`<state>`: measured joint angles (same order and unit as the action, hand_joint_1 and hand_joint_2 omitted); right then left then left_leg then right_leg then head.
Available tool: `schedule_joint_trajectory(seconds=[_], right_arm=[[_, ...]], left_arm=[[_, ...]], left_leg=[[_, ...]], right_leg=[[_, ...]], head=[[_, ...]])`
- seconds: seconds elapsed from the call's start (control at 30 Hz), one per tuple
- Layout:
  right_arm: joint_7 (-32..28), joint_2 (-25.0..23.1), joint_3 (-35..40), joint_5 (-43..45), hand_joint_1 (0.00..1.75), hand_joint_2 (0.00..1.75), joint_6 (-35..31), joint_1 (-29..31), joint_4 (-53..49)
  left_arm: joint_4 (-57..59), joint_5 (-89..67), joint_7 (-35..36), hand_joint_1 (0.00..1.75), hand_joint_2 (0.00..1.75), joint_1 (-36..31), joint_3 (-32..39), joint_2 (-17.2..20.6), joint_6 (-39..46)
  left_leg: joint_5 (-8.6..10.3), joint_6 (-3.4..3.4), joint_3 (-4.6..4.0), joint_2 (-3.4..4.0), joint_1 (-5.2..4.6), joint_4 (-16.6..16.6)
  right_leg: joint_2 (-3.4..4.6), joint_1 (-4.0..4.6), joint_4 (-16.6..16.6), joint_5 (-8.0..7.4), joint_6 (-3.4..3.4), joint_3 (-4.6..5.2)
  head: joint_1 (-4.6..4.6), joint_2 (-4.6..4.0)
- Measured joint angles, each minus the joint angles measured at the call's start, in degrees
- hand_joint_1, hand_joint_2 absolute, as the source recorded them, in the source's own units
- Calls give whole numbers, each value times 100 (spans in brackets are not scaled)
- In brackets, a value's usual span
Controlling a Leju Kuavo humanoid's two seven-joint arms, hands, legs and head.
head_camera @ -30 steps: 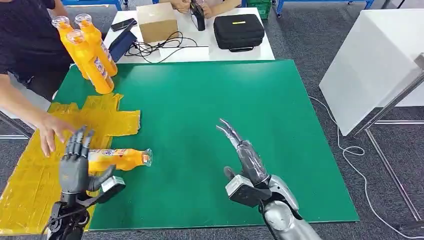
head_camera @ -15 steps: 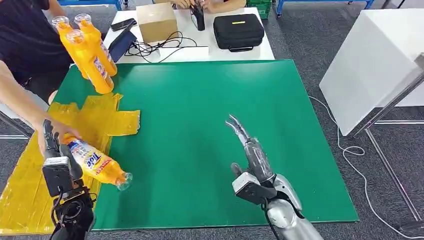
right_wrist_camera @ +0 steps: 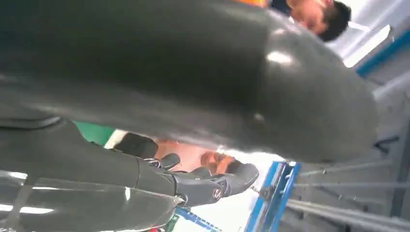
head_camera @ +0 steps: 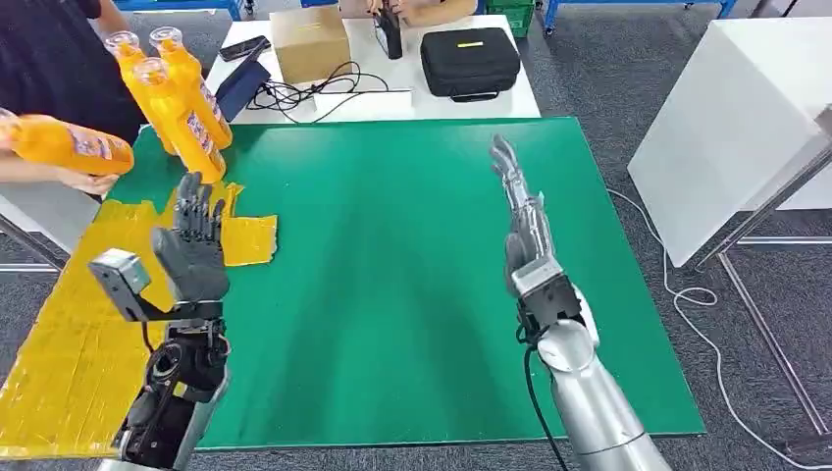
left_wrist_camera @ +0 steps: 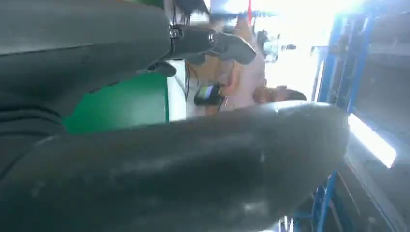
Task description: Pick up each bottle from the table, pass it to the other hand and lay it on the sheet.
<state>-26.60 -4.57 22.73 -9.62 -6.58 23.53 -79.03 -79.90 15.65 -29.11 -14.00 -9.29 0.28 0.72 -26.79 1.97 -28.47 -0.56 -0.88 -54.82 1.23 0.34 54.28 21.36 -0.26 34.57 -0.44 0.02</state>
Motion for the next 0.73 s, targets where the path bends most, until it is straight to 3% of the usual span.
schedule_joint_trajectory(seconds=[0.3,0.73], right_arm=[[190,-308,-231,-96,0,0,-100,60,15],[345,-352,-282,-555,0,0,-406,-123,-186]], left_arm=[[533,-345,137,0,0,-693,-635,-459,-41],[500,-739,262,0,0,-774,-747,-557,-113]], left_leg=[[-1,1,-16,7,2,0],[-2,2,-16,7,3,0]], right_leg=[[0,-2,2,1,1,13],[1,-1,1,1,1,15]], head=[[2,0],[0,0]])
